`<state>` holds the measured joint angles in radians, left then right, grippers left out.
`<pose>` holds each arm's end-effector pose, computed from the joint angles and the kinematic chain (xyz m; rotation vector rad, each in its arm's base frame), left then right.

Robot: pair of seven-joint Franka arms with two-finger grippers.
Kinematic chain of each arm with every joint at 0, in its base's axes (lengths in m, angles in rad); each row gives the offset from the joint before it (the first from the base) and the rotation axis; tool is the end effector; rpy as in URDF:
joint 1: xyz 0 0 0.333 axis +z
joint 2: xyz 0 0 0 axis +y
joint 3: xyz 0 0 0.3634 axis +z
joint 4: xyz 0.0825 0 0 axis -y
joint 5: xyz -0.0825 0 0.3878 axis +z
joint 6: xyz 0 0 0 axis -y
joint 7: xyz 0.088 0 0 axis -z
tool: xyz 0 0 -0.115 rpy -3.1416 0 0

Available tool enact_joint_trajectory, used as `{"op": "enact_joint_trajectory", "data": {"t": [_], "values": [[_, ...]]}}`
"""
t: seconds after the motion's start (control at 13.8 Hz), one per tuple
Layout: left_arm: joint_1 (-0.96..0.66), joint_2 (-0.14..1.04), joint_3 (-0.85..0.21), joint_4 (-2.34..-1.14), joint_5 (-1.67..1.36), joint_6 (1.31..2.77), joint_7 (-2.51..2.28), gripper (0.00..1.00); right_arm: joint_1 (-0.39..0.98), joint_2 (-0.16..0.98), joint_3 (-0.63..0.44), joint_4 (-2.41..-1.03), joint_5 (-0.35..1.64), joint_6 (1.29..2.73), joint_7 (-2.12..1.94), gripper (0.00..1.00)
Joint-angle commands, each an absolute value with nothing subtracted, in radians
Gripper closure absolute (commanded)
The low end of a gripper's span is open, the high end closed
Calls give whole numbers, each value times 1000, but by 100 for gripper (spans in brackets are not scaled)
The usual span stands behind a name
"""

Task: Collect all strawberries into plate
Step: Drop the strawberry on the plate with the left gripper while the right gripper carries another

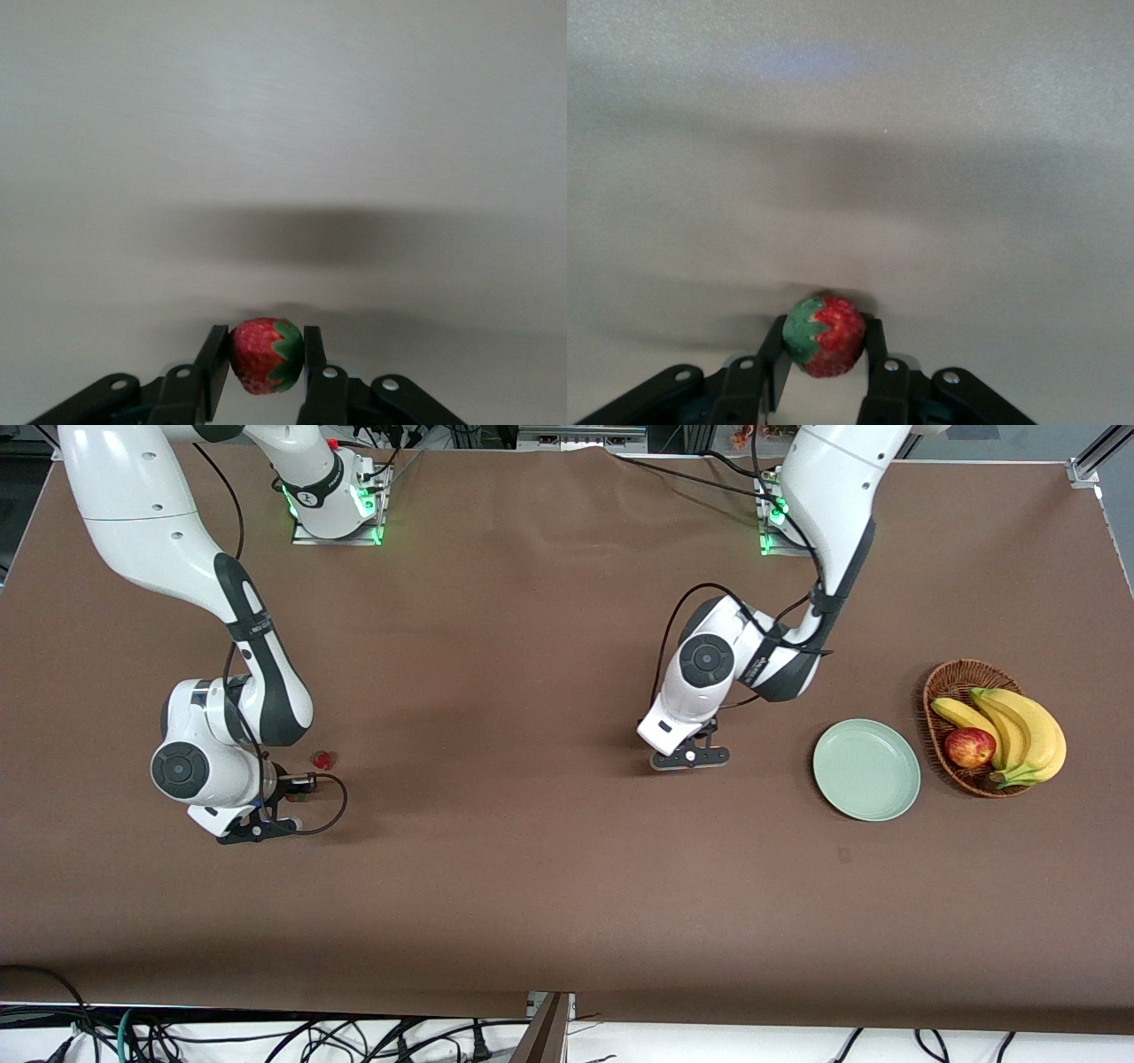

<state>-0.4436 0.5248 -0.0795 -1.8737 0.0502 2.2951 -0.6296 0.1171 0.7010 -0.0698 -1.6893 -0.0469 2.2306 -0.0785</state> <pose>0.5677 -0.3214 0.2539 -3.0847 -0.1234 0.1349 0.6903 0.0365 0.2039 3.0424 0.2598 -0.2445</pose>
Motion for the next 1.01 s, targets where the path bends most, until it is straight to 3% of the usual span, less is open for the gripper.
{"op": "enact_joint_trajectory", "data": {"t": [0.0,0.14,0.51,0.72,0.94], "values": [[-321,427,-86,-1843,71,2072,-409,87,109,666,-63,-1730,-41,2247,-97,75],[-247,426,-84,-1800,71,1967,-219,87,109,666,-61,-1703,-34,2247,-94,75],[-75,442,-84,-1807,162,1962,173,87,172,712,-38,-1545,107,2246,-33,75],[-2,477,-86,-1815,317,1989,283,85,308,745,-40,-1490,117,2258,224,75],[87,509,-86,-1845,348,2106,427,84,466,784,-40,-1439,115,2295,522,75]]}}
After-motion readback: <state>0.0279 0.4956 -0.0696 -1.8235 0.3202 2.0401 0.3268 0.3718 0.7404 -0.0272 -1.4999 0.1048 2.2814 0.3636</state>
